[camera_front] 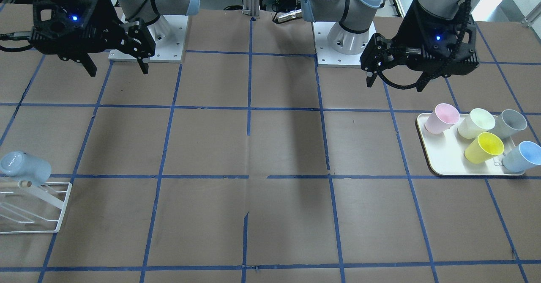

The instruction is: Transfer IKEA cup to right arm and place on rack

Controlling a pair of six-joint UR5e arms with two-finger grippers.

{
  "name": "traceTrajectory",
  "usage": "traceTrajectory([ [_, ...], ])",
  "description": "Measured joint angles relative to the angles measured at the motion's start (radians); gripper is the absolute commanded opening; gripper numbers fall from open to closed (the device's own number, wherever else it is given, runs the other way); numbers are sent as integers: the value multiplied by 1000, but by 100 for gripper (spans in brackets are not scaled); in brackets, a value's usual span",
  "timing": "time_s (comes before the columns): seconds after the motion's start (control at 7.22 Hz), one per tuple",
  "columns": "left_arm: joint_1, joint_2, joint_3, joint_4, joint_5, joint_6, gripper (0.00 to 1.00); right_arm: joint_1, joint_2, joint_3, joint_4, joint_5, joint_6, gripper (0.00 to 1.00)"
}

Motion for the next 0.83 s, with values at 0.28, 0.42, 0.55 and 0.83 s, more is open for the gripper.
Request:
traceTrajectory([
  [0.28,-5,0,-5,5,20,10,100,10,9,3,-6,3,12,100],
  [0.42,-8,1,-13,5,17,10,100,11,11,2,-21,0,16,100],
  [0.55,-11,3,-23,5,10,6,100,12,12,1,-45,-2,36,100],
  [0.83,-13,12,-43,5,-4,-7,100,11,11,1,-64,-7,87,100],
])
